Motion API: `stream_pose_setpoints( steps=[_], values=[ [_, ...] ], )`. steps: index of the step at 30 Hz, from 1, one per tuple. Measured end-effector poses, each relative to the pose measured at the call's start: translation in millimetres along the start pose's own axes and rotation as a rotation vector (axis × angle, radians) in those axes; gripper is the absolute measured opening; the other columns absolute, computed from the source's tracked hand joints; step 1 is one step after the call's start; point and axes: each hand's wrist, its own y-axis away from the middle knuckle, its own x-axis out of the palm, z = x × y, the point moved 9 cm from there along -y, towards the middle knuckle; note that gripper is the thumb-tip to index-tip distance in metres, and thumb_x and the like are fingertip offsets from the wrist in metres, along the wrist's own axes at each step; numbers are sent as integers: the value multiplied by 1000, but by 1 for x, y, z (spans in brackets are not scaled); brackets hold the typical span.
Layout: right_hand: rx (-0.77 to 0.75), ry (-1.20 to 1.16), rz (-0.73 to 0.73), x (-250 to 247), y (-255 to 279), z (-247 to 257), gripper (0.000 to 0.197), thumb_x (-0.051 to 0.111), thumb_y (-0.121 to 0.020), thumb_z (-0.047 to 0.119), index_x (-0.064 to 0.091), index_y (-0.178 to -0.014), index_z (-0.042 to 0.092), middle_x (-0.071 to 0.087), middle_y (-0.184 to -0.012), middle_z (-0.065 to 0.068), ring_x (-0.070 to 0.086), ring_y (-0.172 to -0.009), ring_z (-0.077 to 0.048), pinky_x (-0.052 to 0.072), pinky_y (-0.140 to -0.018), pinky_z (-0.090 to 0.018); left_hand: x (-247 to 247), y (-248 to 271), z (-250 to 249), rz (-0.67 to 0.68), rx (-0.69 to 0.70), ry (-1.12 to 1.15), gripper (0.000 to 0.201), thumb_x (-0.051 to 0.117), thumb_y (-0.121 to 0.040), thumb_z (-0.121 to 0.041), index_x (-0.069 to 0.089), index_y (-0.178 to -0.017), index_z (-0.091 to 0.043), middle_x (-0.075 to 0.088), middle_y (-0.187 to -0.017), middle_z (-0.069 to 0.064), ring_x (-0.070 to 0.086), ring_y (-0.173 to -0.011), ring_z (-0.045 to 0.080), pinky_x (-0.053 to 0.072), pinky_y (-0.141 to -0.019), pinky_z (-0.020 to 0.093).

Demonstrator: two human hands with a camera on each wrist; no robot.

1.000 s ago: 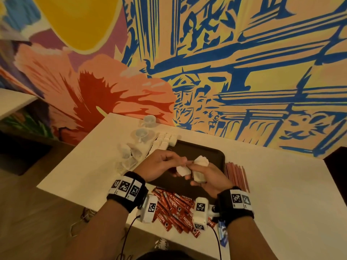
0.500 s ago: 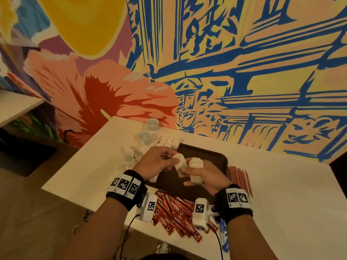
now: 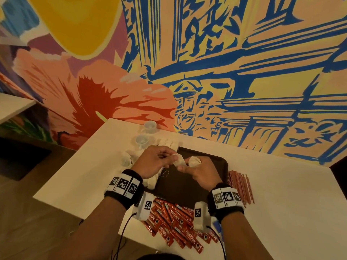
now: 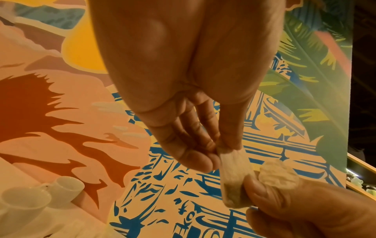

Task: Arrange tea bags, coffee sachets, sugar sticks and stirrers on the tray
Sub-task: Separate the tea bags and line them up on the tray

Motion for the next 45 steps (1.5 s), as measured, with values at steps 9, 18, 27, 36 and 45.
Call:
stream_pose_setpoints(
  steps=[9,18,27,36,45],
  values=[
    [157,9,75,3,-30,-18,15,71,-93,25,72,-109,26,69,-92,12,62,-81,-5,49,-65,-22,-25,-48,18,0,-4,-9,11,66,-96,-16,67,-102,-7,74,-85,10,71,-80,30,58,-68,27],
    [383,-119,24,-5,-52,-70,41,31,-107,14,72,-104,9,62,-92,-10,50,-73,-18,43,-57,-31,-71,-125,89,-103,-87,-93,18,59,-100,-22,60,-110,-8,72,-95,6,70,-83,15,60,-69,32],
    [534,-101,-3,6,-66,-101,30,39,-110,23,62,-127,15,67,-115,-10,63,-107,-25,62,-84,-43,-45,-201,163,112,-138,-395,10,62,-97,-25,65,-103,-17,72,-102,9,67,-87,27,58,-81,44],
    [573,-70,-64,14,-70,-121,31,38,-110,23,63,-124,11,69,-109,-9,65,-94,-18,63,-71,-31,4,-229,231,344,-204,-627,21,62,-97,-27,67,-114,-15,68,-119,9,63,-109,28,47,-86,29],
    [583,-94,-47,30,-79,-133,33,40,-110,24,61,-129,9,68,-113,-11,66,-92,-16,62,-71,-29,17,-267,241,390,-160,-751,21,61,-97,-25,70,-113,-15,65,-127,7,59,-117,29,45,-95,34]
  ],
)
